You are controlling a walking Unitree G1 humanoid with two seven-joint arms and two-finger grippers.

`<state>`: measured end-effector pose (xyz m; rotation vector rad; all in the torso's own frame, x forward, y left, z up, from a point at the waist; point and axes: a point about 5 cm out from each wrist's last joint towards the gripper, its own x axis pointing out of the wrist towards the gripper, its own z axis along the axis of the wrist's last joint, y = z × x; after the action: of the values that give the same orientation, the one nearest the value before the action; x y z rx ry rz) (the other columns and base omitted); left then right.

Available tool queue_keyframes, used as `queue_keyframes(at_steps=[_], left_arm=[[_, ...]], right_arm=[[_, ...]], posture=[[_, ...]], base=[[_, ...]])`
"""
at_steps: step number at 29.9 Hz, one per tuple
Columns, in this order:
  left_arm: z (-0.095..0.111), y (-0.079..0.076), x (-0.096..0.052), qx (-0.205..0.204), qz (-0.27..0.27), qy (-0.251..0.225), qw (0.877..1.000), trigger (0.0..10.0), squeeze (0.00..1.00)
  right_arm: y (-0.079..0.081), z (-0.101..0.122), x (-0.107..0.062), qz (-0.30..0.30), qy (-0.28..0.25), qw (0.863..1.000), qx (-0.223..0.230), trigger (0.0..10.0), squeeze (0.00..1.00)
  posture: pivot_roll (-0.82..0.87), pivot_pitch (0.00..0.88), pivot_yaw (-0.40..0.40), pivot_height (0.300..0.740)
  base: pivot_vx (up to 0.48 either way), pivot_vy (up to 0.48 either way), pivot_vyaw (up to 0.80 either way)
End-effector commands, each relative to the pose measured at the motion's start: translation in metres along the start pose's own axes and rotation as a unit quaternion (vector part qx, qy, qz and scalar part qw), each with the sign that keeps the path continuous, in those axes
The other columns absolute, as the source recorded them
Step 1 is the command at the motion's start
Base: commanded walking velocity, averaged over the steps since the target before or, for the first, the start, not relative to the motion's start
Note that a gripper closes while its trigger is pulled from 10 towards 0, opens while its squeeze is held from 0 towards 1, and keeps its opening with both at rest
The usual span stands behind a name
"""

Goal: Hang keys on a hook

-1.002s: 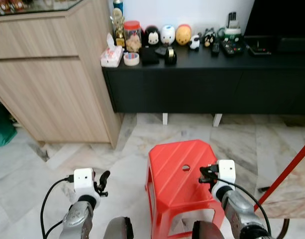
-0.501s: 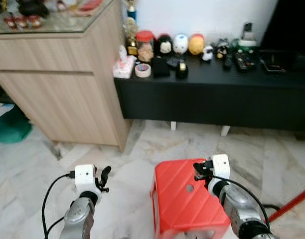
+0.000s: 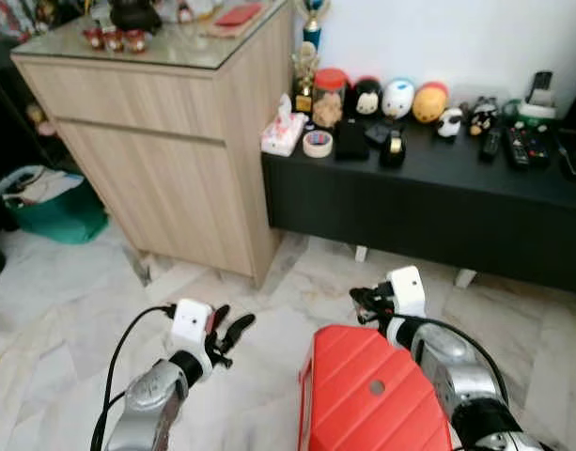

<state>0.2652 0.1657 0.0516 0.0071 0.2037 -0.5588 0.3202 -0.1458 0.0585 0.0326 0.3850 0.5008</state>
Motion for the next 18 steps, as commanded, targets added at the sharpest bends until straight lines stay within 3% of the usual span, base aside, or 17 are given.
queue_keyframes(at_steps=[1,4,7,9,18], left_arm=[[0.005,-0.010,0.002,0.007,-0.048,0.005,0.999,10.0,0.00],[0.008,-0.015,0.003,0.013,-0.071,0.009,0.997,10.0,0.00],[0.019,-0.023,0.008,0.015,-0.097,0.001,0.995,10.0,0.00],[0.025,-0.028,0.010,0.036,-0.123,0.006,0.992,10.0,0.00],[0.027,-0.030,0.011,0.048,-0.135,0.018,0.990,10.0,0.00]], right_arm=[[0.001,0.009,0.000,-0.001,0.003,1.000,0.000,10.0,0.00],[0.006,0.021,0.001,0.002,-0.011,1.000,0.003,10.0,0.00],[0.021,0.043,0.001,0.038,-0.038,0.999,0.007,10.0,0.00],[0.031,0.052,-0.002,0.053,-0.034,0.998,-0.011,10.0,0.00],[0.057,0.066,-0.009,0.100,-0.013,0.995,-0.020,10.0,0.00]], posture=[[-0.02,0.000,0.011,0.716],[-0.02,0.000,0.008,0.716],[-0.02,0.000,0.007,0.716],[-0.02,0.000,0.004,0.716],[-0.03,0.000,0.004,0.716]], base=[[0.000,0.000,0.00],[0.000,0.000,0.00],[0.000,0.000,0.00],[0.000,0.000,0.00],[0.000,0.000,0.00]])
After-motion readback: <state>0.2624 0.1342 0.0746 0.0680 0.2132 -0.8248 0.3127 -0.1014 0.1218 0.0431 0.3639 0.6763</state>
